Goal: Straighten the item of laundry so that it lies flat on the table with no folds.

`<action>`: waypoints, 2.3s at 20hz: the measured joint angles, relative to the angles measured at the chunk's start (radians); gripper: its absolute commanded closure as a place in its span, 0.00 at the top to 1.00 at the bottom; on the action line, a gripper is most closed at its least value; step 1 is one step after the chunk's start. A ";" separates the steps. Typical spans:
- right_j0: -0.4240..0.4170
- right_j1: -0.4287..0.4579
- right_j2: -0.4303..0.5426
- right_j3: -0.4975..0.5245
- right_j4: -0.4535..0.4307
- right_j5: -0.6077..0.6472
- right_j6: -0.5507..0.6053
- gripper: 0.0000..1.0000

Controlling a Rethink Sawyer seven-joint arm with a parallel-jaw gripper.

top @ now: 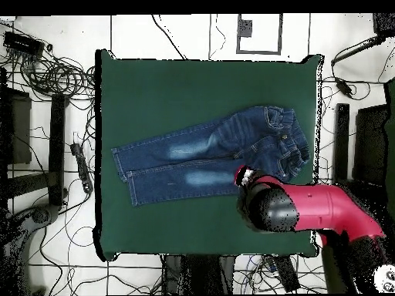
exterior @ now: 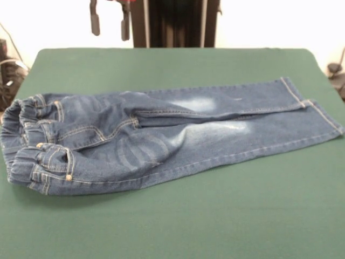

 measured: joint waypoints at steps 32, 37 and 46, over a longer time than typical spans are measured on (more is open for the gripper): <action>0.533 0.169 -0.408 0.052 0.218 -0.233 0.011 1.00; 0.634 0.180 -0.461 0.057 0.311 -0.252 0.021 1.00; 0.784 0.181 -0.546 0.069 0.442 -0.270 0.082 0.00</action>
